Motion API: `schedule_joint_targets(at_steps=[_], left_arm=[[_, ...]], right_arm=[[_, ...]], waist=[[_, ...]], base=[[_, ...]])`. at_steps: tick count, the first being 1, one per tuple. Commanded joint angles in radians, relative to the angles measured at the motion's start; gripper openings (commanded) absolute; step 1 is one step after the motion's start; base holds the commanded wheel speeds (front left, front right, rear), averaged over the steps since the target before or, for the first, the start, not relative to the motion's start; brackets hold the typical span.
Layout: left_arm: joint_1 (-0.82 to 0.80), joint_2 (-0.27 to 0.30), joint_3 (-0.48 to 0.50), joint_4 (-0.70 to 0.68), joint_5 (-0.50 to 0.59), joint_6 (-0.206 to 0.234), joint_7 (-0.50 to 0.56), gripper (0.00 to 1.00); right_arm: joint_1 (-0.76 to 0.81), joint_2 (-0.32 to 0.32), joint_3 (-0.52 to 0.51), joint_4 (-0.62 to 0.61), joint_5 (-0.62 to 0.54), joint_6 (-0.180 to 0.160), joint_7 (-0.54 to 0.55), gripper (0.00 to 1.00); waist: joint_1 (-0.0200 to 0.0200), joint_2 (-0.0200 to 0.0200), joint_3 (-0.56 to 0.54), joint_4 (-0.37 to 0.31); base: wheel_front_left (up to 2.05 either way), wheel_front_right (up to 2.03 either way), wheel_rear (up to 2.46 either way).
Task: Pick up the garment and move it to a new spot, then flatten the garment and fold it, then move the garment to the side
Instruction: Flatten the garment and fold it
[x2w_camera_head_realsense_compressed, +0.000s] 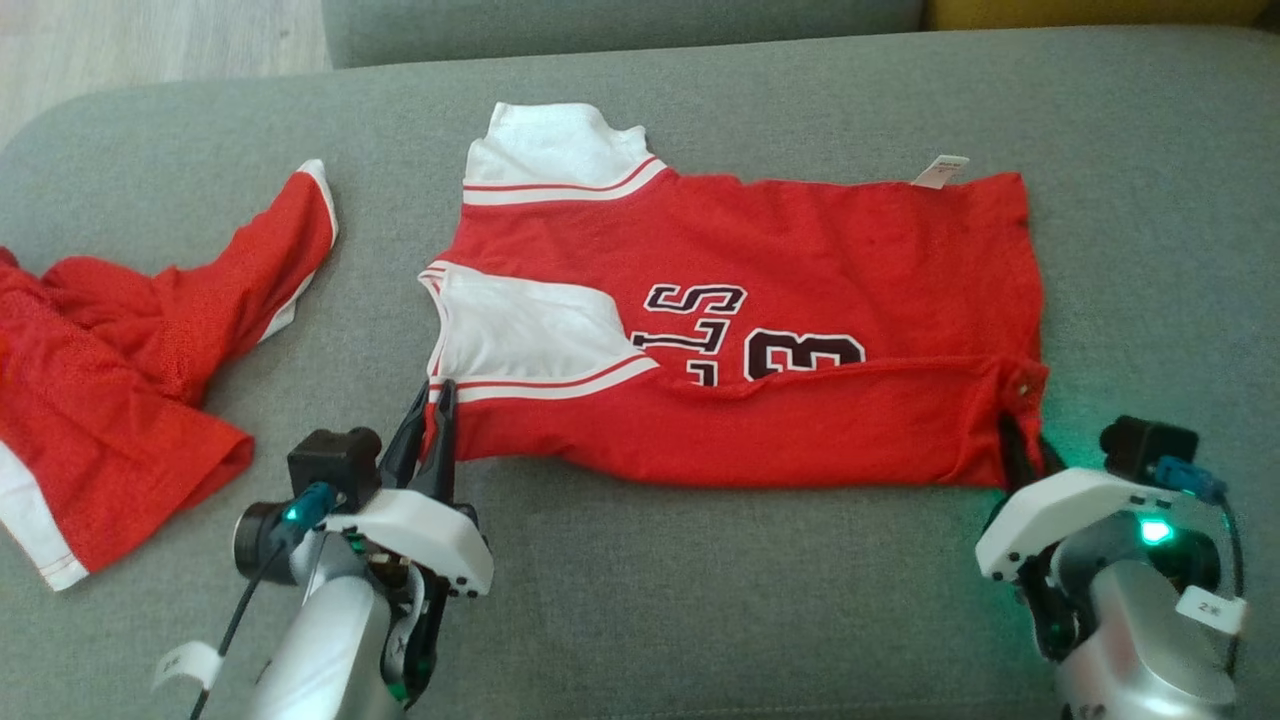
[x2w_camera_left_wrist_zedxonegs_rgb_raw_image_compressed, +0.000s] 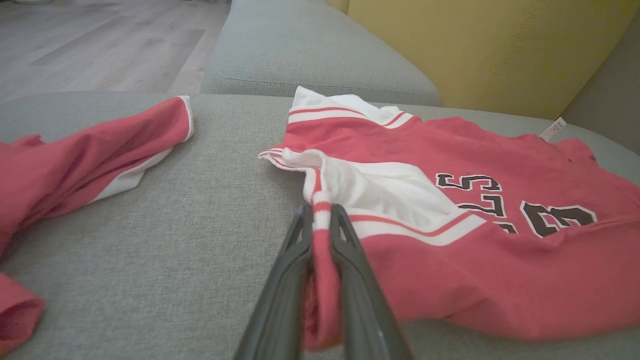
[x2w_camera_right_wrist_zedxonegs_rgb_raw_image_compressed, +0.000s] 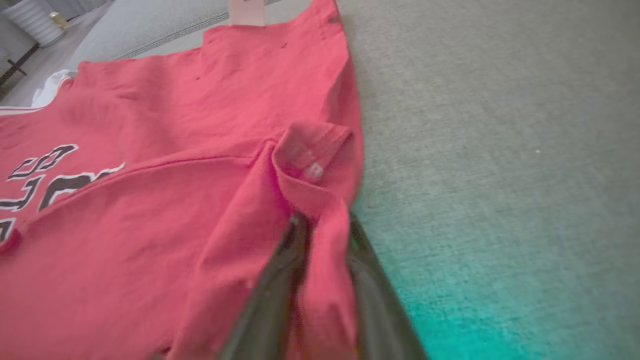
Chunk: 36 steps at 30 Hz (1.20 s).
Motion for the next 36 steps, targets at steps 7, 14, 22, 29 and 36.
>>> schedule_joint_targets(at_steps=[7,14,22,29,36], left_arm=[[-0.003,0.04,0.022,-0.006,0.014,0.007,-0.012,0.0],[0.055,0.067,0.014,0.01,0.01,0.008,0.0,0.0],[0.159,0.071,-0.012,-0.034,-0.004,0.009,0.04,0.0],[0.195,0.056,-0.039,-0.068,-0.008,0.01,0.046,0.0],[0.171,0.047,-0.027,-0.078,-0.023,0.012,0.013,1.0]], right_arm=[[-0.007,-0.004,0.023,-0.028,-0.058,-0.001,-0.006,0.0],[0.057,-0.062,0.022,-0.101,-0.057,-0.001,0.067,0.0],[0.192,-0.125,0.051,-0.244,0.004,-0.001,0.239,0.0],[0.281,-0.117,0.039,-0.38,0.03,-0.001,0.318,0.0],[0.302,-0.082,0.012,-0.506,-0.013,-0.001,0.257,1.0]], waist=[[-0.0002,0.0,-0.045,-0.011],[-0.0002,0.0,-0.12,-0.009],[-0.0002,0.0,-0.177,-0.005],[-0.0002,0.0,-0.179,-0.006],[-0.0002,0.0,-0.162,-0.021]], base=[[0.0,0.0,0.0],[0.0,0.0,0.0],[0.0,0.0,0.0],[0.0,0.0,0.0],[0.0,0.0,0.0]])
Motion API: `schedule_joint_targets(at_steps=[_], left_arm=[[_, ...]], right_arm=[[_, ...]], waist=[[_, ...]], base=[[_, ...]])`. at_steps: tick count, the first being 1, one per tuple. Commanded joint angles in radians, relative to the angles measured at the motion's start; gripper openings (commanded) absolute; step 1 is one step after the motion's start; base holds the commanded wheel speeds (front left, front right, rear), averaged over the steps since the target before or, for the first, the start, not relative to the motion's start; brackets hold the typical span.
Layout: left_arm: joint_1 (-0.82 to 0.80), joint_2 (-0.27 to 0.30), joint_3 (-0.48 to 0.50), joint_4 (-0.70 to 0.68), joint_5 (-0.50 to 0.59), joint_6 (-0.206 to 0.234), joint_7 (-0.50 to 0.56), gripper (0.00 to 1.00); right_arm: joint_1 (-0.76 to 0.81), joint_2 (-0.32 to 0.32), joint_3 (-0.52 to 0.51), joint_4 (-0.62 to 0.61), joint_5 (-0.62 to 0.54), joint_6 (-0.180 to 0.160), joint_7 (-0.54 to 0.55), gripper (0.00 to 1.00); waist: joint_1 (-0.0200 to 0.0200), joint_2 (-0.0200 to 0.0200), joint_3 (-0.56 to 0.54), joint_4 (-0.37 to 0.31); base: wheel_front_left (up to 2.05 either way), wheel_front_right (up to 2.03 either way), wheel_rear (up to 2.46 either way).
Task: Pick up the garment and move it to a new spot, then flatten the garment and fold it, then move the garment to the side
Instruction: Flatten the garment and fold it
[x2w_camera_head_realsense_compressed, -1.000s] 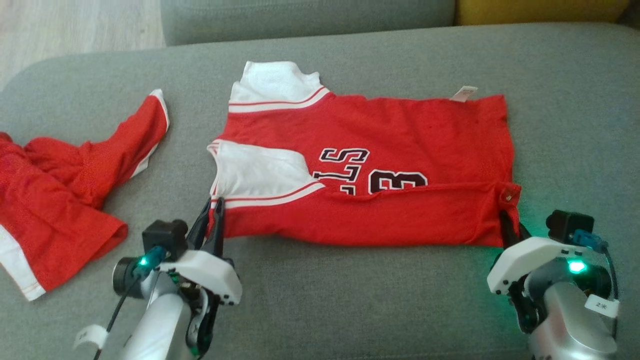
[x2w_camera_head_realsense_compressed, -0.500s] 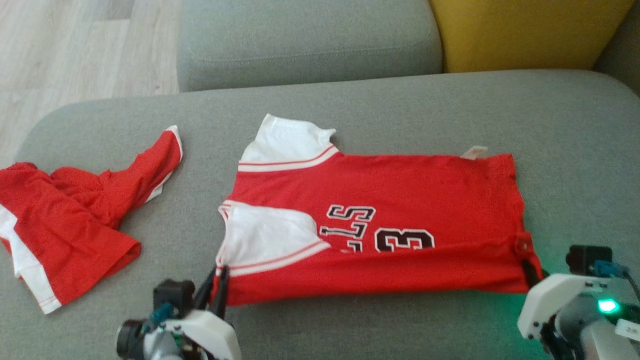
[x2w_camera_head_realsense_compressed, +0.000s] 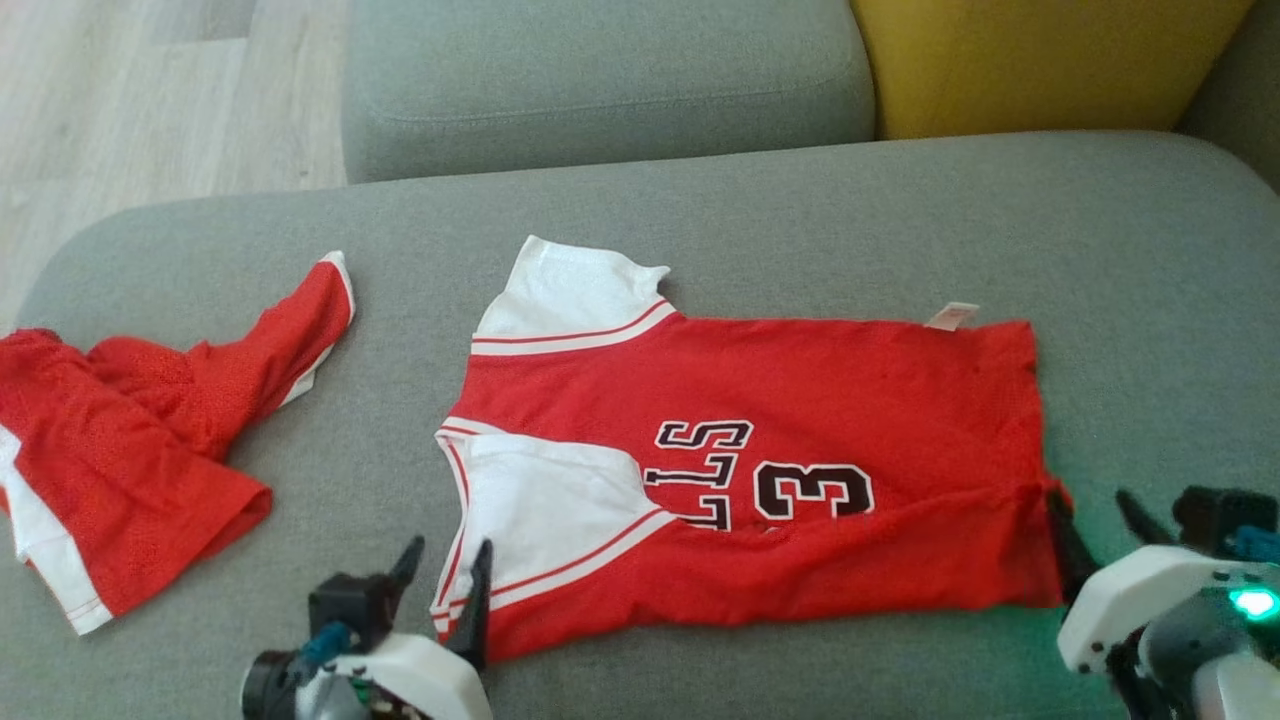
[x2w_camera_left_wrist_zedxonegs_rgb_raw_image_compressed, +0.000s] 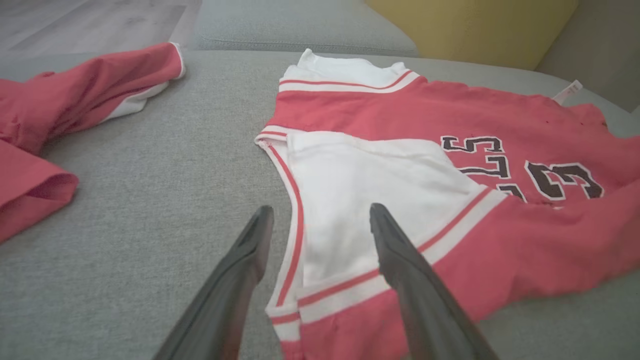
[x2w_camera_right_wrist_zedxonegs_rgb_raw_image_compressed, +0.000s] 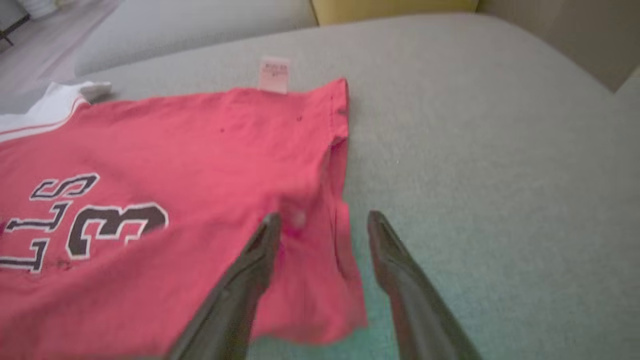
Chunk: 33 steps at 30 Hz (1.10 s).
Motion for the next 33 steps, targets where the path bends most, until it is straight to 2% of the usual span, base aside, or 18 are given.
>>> schedule_joint_targets(at_steps=[1,8,12,16,19,25,30,32,33], left_arm=[[-0.065,0.0,0.045,-0.043,-0.009,0.007,-0.019,1.0],[-0.104,-0.026,0.162,-0.183,-0.039,0.014,-0.039,1.0],[-0.138,-0.041,0.199,-0.242,-0.021,-0.015,-0.039,1.0],[-0.234,-0.037,0.185,-0.177,-0.001,-0.056,-0.038,1.0],[-0.363,-0.008,0.163,-0.095,0.018,-0.089,0.013,1.0],[-0.653,0.091,0.082,0.075,0.031,-0.162,0.22,1.0],[-0.852,0.194,-0.001,0.208,-0.042,-0.173,0.36,1.0],[-0.918,0.226,-0.021,0.253,-0.112,-0.173,0.427,1.0],[-0.918,0.226,-0.021,0.253,-0.112,-0.173,0.427,1.0]], right_arm=[[-0.024,-0.002,0.013,-0.062,-0.012,-0.001,-0.041,1.0],[-0.056,0.034,0.005,-0.13,-0.077,-0.001,-0.242,1.0],[-0.097,0.048,0.022,-0.12,-0.091,-0.001,-0.273,1.0],[-0.148,0.054,0.049,-0.116,-0.1,-0.001,-0.273,1.0],[-0.19,0.055,0.077,-0.12,-0.101,-0.001,-0.261,1.0],[-0.294,0.058,0.133,-0.133,-0.093,-0.001,-0.235,1.0],[-0.383,0.063,0.197,-0.129,-0.077,-0.001,-0.224,1.0],[-0.413,0.065,0.215,-0.127,-0.07,-0.001,-0.224,1.0],[-0.413,0.065,0.215,-0.127,-0.07,-0.001,-0.224,1.0]], waist=[[0.0,0.0,0.006,-0.005],[0.0,0.0,0.035,-0.03],[0.0,0.0,0.063,-0.048],[0.0,0.0,0.109,-0.071],[0.0,0.0,0.153,-0.092],[0.0,0.0,0.266,-0.156],[0.0,0.0,0.35,-0.233],[0.0,0.0,0.376,-0.256],[0.0,0.0,0.376,-0.256]], base=[[0.0,0.0,0.0],[0.0,0.0,0.0],[0.0,0.0,0.0],[0.0,0.0,0.0],[0.0,0.0,0.0],[0.0,0.0,0.0],[0.0,0.0,0.0],[0.0,0.0,0.0],[0.0,0.0,0.0]])
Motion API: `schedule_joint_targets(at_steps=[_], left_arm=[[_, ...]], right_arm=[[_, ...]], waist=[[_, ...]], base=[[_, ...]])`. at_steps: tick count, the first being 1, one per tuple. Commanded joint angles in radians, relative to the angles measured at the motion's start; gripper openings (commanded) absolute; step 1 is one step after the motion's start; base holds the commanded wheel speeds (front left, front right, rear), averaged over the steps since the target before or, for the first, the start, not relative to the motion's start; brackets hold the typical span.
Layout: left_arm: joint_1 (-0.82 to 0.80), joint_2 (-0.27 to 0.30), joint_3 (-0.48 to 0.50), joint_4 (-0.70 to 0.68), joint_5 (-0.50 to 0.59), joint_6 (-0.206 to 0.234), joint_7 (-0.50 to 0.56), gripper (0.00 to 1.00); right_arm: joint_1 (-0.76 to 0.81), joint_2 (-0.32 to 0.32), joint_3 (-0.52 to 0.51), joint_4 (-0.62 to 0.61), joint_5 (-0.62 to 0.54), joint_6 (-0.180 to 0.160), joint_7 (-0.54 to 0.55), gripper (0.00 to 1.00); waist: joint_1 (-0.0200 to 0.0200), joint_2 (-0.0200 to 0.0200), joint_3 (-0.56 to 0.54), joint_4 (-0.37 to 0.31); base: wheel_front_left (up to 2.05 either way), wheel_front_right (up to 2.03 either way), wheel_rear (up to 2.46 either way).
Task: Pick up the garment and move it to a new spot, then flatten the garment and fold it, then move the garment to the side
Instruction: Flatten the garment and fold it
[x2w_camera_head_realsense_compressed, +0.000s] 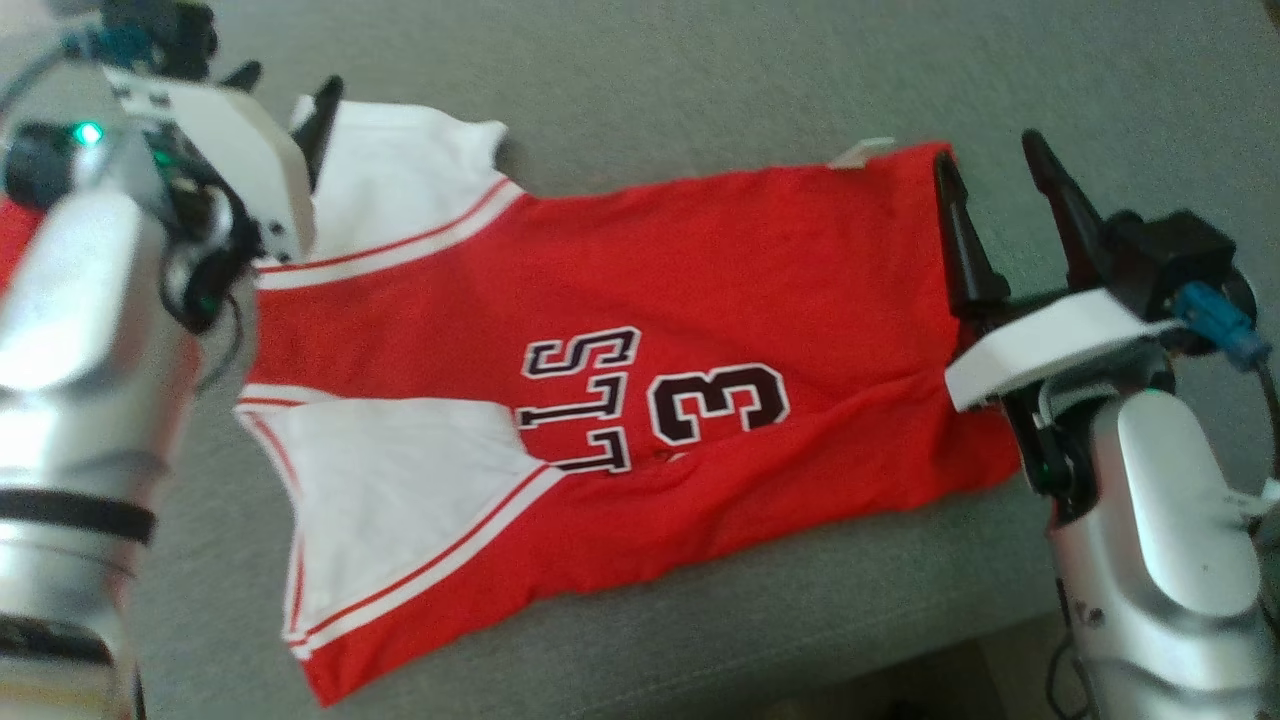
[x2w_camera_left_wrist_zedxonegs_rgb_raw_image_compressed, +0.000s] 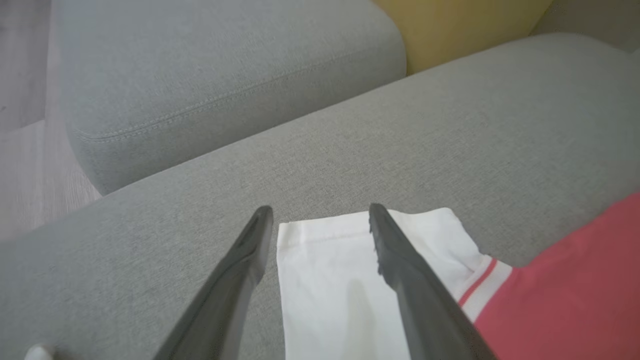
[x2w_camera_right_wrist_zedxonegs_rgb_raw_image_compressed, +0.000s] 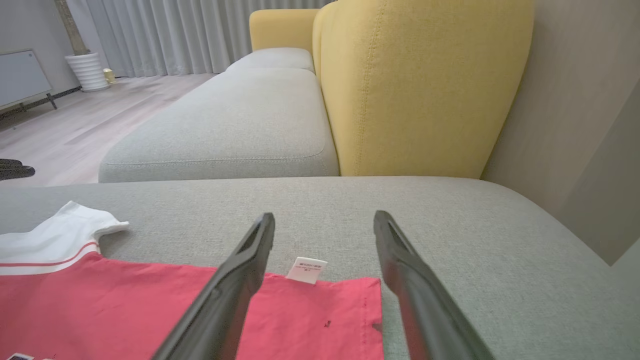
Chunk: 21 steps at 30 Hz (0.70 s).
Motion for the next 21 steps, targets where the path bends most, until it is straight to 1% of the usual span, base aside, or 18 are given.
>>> schedule_joint_targets(at_steps=[1,6,9,11,16,21], left_arm=[[-0.059,0.046,0.019,-0.027,-0.002,-0.006,0.006,1.0],[-0.144,0.127,-0.099,0.031,-0.078,-0.006,0.103,1.0],[-0.166,0.167,-0.16,0.056,-0.106,-0.006,0.126,1.0],[-0.178,0.184,-0.186,0.079,-0.121,-0.006,0.133,1.0],[-0.21,0.2,-0.232,0.136,-0.125,-0.006,0.11,1.0],[-0.233,0.191,-0.253,0.197,-0.12,-0.006,0.063,1.0]], right_arm=[[-0.023,0.008,0.021,-0.032,0.01,-0.001,-0.002,1.0],[-0.063,0.011,0.047,-0.02,0.032,-0.001,-0.014,1.0],[-0.073,0.012,0.057,-0.008,0.036,-0.001,-0.022,1.0],[-0.077,0.013,0.06,-0.003,0.036,-0.001,-0.025,1.0],[-0.082,0.013,0.06,0.009,0.037,-0.001,-0.033,1.0],[-0.083,0.014,0.07,0.015,0.044,-0.001,-0.036,1.0]], waist=[[-0.0002,0.0,0.054,-0.054],[-0.0002,0.0,0.082,-0.095],[-0.0002,0.0,0.087,-0.106],[-0.0002,0.0,0.089,-0.11],[-0.0002,0.0,0.095,-0.109],[-0.0002,0.0,0.102,-0.109]], base=[[0.0,0.0,0.0],[0.0,0.0,0.0],[0.0,0.0,0.0],[0.0,0.0,0.0],[0.0,0.0,0.0],[0.0,0.0,0.0]])
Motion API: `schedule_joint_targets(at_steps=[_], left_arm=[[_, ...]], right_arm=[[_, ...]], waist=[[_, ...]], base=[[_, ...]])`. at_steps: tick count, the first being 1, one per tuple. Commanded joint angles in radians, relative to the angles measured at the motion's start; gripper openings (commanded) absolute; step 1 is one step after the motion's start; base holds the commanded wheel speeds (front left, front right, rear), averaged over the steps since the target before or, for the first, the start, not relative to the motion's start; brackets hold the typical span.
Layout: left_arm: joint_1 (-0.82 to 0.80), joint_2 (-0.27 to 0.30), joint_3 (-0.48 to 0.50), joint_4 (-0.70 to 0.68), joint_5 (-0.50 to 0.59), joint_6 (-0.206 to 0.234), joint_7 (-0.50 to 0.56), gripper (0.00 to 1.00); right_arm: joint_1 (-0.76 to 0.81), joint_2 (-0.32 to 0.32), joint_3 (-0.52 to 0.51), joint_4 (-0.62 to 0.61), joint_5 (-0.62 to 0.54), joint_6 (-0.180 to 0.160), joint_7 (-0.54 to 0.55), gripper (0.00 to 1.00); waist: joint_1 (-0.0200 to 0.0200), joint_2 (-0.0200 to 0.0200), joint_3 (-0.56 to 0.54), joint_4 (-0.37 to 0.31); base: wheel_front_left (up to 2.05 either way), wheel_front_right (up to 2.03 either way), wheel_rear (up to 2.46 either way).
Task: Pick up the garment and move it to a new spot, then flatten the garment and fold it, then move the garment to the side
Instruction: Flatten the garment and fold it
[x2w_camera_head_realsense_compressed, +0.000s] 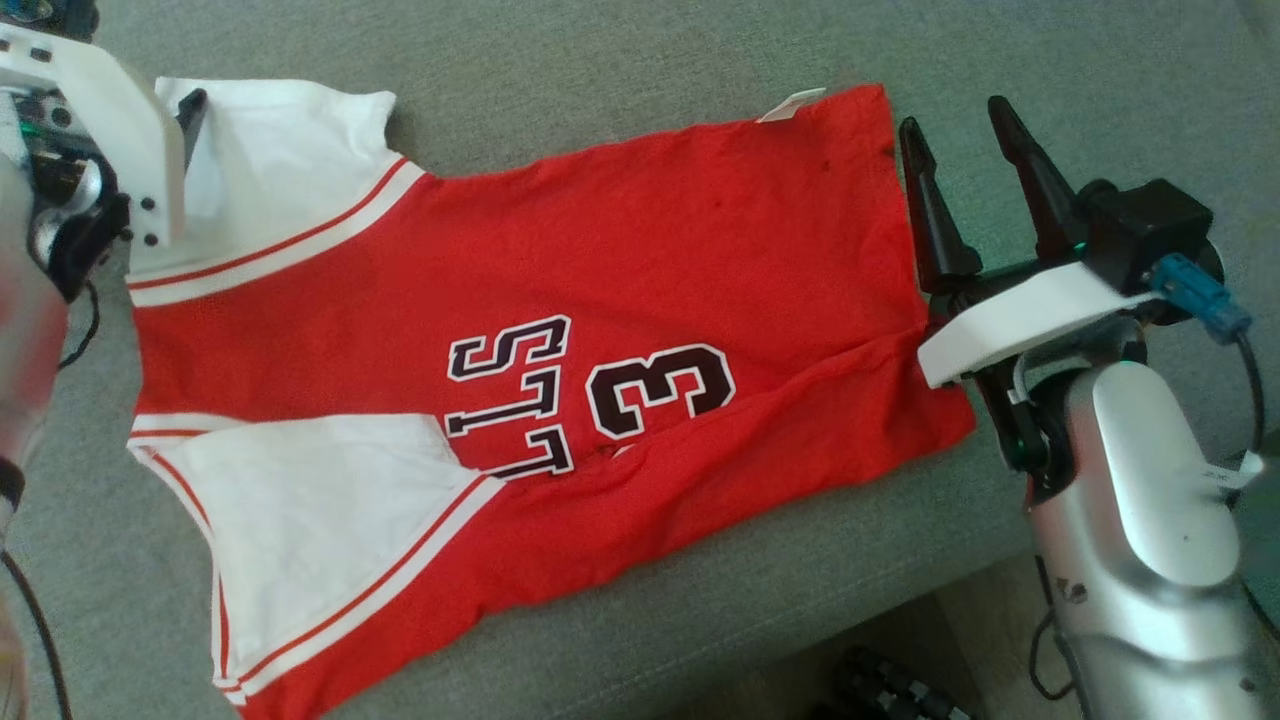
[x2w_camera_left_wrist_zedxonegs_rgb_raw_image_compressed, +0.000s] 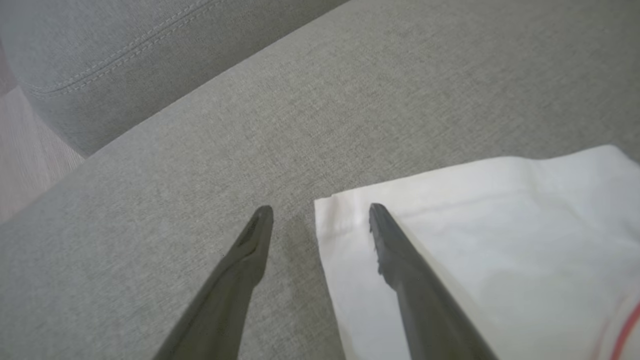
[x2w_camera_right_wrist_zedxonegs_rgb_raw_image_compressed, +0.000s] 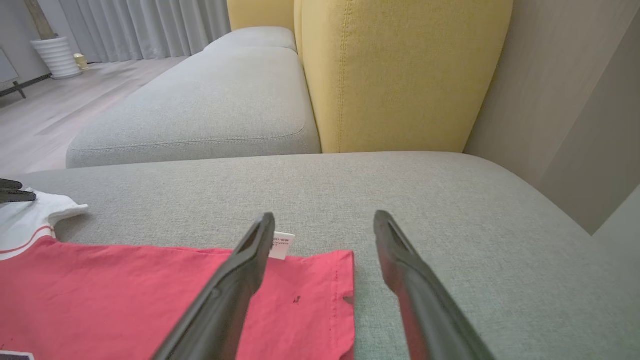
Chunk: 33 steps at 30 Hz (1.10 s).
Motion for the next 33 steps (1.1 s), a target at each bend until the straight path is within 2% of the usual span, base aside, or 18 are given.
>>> schedule_joint_targets(at_steps=[1,9,10,11,15,21,27,33], left_arm=[[-0.055,0.034,0.016,-0.005,0.0,0.001,-0.014,1.0],[-0.069,0.02,-0.035,0.037,-0.052,0.001,-0.018,1.0],[-0.067,0.015,-0.042,0.037,-0.068,0.001,-0.007,0.85],[-0.064,0.009,-0.05,0.032,-0.088,0.001,0.004,0.0],[-0.061,0.001,-0.083,-0.007,-0.144,0.001,0.02,0.0],[-0.075,-0.007,-0.106,-0.054,-0.169,0.001,-0.086,0.0],[-0.072,-0.024,-0.115,-0.116,-0.175,0.001,-0.204,0.0],[-0.048,-0.028,-0.105,-0.202,-0.19,0.005,-0.264,0.0]], right_arm=[[-0.02,0.009,0.022,-0.028,0.007,-0.001,-0.011,1.0],[-0.028,0.009,0.028,-0.022,0.015,-0.001,-0.015,1.0],[-0.03,0.009,0.027,-0.022,0.015,-0.001,-0.015,1.0],[-0.031,0.009,0.024,-0.02,0.014,-0.001,-0.015,1.0],[-0.031,0.009,-0.001,-0.004,0.012,-0.001,-0.006,1.0],[-0.059,-0.008,-0.057,0.041,0.012,-0.001,0.018,1.0],[-0.102,-0.077,-0.083,0.119,0.057,-0.001,0.054,1.0],[-0.136,-0.166,-0.065,0.228,0.127,-0.001,0.108,1.0]], waist=[[0.0,0.0,0.003,-0.001],[0.0,0.0,0.014,-0.015],[0.0,0.0,0.014,-0.015],[0.0,0.0,0.015,-0.015],[0.0,0.0,0.008,0.0],[0.0,0.0,-0.009,0.055],[0.0,0.0,-0.025,0.132],[0.0,0.0,-0.022,0.203]], base=[[0.0,0.0,0.0],[0.0,0.0,0.0],[0.0,0.0,0.0],[0.0,0.0,0.0],[0.0,0.0,0.0],[0.0,0.0,0.0],[0.0,0.0,0.0],[0.0,0.0,0.0]])
